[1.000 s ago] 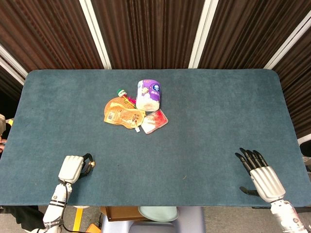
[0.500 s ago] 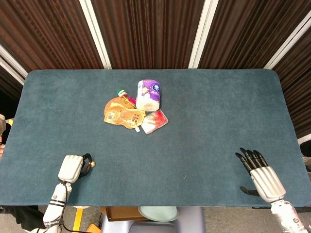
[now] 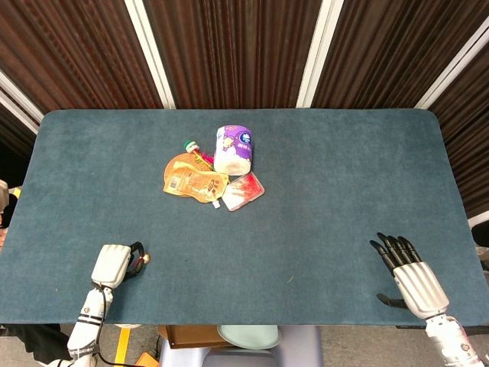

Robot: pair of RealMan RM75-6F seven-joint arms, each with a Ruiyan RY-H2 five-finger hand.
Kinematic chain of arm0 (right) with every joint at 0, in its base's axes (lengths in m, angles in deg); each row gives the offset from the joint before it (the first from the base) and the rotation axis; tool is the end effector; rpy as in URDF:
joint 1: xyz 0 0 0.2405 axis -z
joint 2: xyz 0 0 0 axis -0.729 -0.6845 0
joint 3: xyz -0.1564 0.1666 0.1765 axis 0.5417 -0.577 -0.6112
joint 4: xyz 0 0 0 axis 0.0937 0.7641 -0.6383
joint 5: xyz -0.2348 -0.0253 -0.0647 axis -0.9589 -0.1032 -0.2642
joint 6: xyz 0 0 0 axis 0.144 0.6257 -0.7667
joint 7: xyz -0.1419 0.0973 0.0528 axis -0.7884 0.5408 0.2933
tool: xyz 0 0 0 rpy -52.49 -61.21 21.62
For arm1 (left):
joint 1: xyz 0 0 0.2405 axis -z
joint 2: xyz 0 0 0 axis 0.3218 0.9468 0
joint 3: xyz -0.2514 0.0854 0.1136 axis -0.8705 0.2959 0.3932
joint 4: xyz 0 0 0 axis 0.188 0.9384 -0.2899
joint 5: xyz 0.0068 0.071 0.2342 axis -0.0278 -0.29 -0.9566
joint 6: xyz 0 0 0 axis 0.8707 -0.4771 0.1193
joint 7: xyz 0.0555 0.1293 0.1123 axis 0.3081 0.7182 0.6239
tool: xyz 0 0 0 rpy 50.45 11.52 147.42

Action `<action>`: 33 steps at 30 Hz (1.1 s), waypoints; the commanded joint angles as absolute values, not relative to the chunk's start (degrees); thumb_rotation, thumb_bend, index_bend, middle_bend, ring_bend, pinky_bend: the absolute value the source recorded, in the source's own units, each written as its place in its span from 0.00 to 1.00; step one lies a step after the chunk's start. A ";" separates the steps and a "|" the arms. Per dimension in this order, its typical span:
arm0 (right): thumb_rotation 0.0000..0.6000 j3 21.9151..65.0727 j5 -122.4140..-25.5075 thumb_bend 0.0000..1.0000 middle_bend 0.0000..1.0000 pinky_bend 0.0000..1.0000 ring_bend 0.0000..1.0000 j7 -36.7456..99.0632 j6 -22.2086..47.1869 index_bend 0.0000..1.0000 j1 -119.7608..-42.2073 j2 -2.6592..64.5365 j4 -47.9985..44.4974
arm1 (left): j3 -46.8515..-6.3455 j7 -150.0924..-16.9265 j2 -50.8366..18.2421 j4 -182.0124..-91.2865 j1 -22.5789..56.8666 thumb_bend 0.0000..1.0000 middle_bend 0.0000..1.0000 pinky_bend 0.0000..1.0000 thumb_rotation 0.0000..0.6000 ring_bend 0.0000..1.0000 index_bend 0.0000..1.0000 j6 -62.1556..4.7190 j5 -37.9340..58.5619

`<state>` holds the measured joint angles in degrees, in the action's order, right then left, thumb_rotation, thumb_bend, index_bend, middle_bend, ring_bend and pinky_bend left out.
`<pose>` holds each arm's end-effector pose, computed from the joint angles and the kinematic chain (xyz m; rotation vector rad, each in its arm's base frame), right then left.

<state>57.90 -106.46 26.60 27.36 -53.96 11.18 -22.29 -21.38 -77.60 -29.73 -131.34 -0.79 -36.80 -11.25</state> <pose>-0.3294 -0.1979 0.0926 1.6898 -0.9520 0.8469 -0.3162 0.2960 -0.0648 -1.6088 -0.9652 -0.9087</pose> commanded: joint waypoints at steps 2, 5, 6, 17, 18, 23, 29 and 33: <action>1.00 57.87 -106.36 0.18 0.00 0.00 0.00 26.54 27.30 0.00 -53.97 11.23 -22.28 | -21.40 -77.70 -29.83 -131.18 -0.77 0.44 1.00 1.00 1.00 1.00 0.61 -36.89 -11.21; 1.00 57.86 -106.35 0.18 0.00 0.00 0.00 26.48 27.25 0.00 -54.01 11.27 -22.29 | -21.53 -77.83 -29.94 -131.01 -0.66 0.45 1.00 1.00 1.00 1.00 0.64 -36.87 -11.14; 1.00 57.87 -106.36 0.18 0.00 0.00 0.00 26.47 27.23 0.00 -54.01 11.29 -22.28 | -21.52 -77.82 -29.95 -130.96 -0.67 0.46 1.00 1.00 1.00 1.00 0.64 -36.90 -11.13; 1.00 57.84 -106.29 0.18 0.00 0.00 0.00 26.36 27.24 0.00 -54.03 11.34 -22.30 | -22.33 -79.01 -29.55 -130.84 -0.75 0.54 1.00 1.00 1.00 1.00 0.71 -39.88 -12.30; 1.00 57.86 -106.30 0.18 0.00 0.00 0.00 26.35 27.21 0.00 -54.04 11.35 -22.31 | -22.49 -79.14 -29.40 -130.91 -0.73 0.54 1.00 1.00 1.00 1.00 0.71 -40.24 -12.44; 1.00 57.91 -106.30 0.18 0.00 0.00 0.00 26.32 26.97 0.00 -54.14 11.42 -22.31 | -23.95 -79.85 -28.10 -132.16 -0.55 0.55 1.00 1.00 1.00 1.00 0.72 -42.61 -12.95; 1.00 57.94 -106.35 0.18 0.00 0.00 0.00 26.10 27.00 0.00 -54.12 11.49 -22.32 | -21.16 -80.97 -25.59 -138.66 -2.24 0.54 1.00 1.00 1.00 1.00 0.71 -42.99 -14.06; 1.00 57.67 -105.82 0.18 0.00 0.00 0.00 26.02 26.83 0.00 -54.20 11.56 -22.46 | -22.43 -75.36 -26.70 -134.74 -1.10 0.53 1.00 1.00 1.00 1.00 0.70 -43.33 -14.38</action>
